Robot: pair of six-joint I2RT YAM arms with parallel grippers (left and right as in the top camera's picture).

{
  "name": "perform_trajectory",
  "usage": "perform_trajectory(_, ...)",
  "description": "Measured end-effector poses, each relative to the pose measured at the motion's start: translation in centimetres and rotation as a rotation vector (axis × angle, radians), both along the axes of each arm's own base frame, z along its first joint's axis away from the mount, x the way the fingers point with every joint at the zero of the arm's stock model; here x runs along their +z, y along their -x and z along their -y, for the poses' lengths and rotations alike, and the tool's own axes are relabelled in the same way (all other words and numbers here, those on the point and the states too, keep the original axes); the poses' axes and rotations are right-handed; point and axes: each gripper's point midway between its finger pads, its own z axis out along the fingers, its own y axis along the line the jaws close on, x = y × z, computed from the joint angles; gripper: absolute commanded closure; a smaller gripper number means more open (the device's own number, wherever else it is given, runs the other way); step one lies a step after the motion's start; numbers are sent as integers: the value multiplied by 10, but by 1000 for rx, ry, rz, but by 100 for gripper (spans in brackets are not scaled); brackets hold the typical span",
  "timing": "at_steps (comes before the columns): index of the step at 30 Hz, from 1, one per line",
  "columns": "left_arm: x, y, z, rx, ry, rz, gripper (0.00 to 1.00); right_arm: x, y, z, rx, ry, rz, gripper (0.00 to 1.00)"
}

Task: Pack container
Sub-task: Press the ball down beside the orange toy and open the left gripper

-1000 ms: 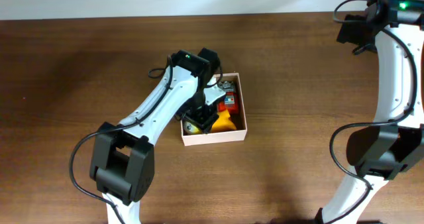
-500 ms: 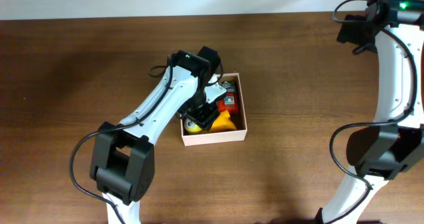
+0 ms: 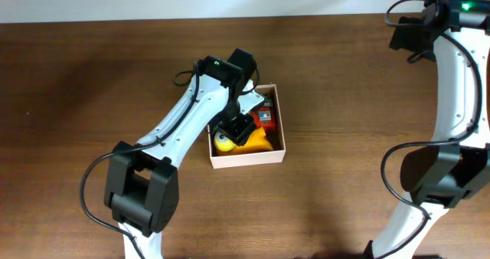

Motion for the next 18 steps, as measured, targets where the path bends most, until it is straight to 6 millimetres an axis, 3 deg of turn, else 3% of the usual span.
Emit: perform_trajectory(18, 15, -19, 12, -1, 45, 74, 32, 0, 0, 0, 0, 0, 1, 1)
